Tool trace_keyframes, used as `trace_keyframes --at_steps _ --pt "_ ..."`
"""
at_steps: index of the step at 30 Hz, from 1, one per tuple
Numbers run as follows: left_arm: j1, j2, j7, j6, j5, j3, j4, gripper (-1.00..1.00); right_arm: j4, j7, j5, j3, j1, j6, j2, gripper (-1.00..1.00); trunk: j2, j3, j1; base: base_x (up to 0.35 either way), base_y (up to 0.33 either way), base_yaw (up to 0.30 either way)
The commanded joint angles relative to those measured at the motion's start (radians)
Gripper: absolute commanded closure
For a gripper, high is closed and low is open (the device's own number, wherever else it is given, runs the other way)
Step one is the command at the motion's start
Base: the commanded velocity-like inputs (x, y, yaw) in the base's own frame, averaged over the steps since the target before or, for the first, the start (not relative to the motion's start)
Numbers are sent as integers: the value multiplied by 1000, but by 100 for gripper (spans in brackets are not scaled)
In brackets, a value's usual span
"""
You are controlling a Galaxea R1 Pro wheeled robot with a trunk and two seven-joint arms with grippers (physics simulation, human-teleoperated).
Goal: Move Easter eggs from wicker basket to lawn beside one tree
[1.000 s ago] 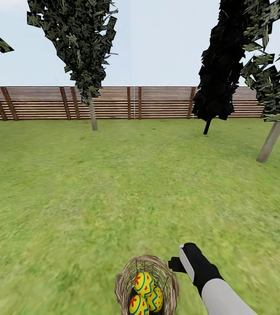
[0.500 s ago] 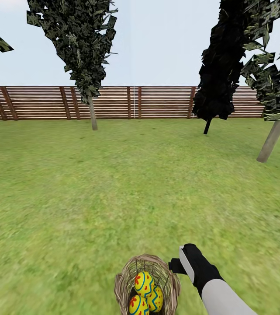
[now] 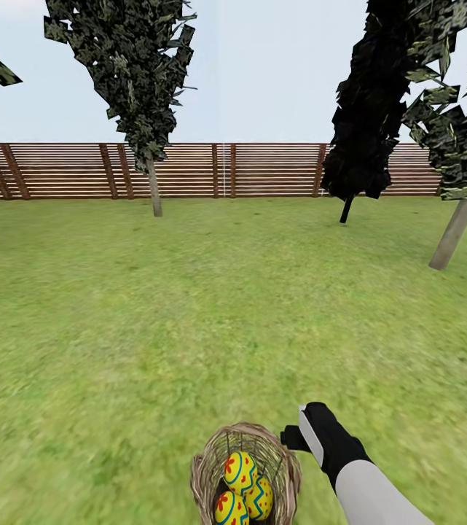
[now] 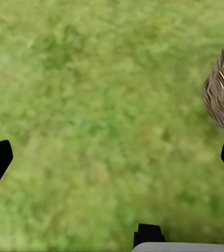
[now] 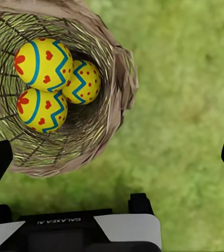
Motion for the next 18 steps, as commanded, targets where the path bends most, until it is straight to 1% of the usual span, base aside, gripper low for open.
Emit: trace_keyframes --at_steps 1,6,14,18 --pt "0 0 -3 -1 10 0 -1 -100 -1 -4 -2 -5 -1 -3 1 -100 -8 -4 4 0 0 0" --pt "0 2 -3 0 10 1 -1 -100 37 -4 0 -6 -7 -30 0 -100 -43 -20 23 0 0 0" --pt "0 25 -3 1 9 0 3 -100 69 -4 5 -9 -13 -38 -6 -100 -99 -45 54 0 0 0" --pt "0 39 -3 1 9 0 6 -100 103 -4 7 -10 -14 -52 -8 -100 -127 -58 69 0 0 0"
